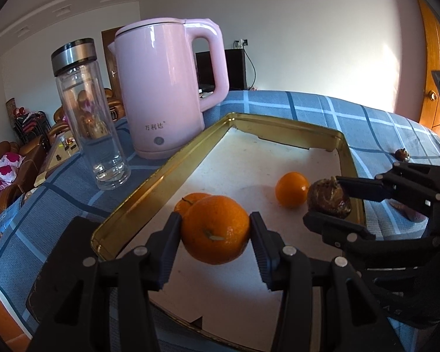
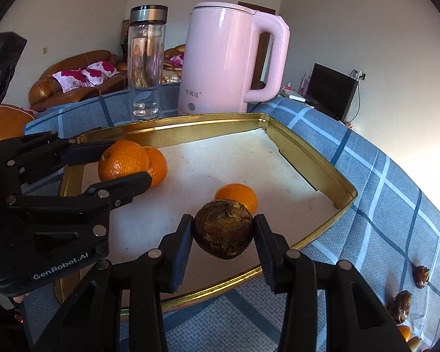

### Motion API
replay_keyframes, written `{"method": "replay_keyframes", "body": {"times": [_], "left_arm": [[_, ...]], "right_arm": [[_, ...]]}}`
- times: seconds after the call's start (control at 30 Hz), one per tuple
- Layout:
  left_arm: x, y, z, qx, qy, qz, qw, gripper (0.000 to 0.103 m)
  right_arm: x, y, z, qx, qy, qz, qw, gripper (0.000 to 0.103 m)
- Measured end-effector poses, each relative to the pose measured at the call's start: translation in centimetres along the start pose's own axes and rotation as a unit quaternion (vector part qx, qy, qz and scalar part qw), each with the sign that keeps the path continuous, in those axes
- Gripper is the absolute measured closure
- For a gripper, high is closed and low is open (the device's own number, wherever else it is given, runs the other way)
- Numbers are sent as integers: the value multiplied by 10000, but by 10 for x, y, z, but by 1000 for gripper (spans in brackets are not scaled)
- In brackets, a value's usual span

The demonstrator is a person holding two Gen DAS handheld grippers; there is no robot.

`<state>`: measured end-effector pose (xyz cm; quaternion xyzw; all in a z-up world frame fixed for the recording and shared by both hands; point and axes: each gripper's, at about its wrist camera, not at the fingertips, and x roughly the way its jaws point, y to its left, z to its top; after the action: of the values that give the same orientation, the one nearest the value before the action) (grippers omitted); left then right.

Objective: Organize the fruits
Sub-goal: 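Lower the brown fruit and mandarin into the tray and open both tools, then move both tools back toward the remaining fruits on the tablecloth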

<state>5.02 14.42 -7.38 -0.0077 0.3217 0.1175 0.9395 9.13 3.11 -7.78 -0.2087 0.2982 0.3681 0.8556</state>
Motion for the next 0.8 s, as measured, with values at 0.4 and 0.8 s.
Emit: {"method": "replay_keyframes", "body": {"times": [0.4,0.8], "left_arm": [[-21,-1,4,-67,-251,71,9996,37],[-54,-43,15,237,-576,-169,9979,31]], "right_arm": [[-10,-3,-4,46,-126,-60,9999,51],[-51,-28,-22,317,-430,-388,9978,45]]}}
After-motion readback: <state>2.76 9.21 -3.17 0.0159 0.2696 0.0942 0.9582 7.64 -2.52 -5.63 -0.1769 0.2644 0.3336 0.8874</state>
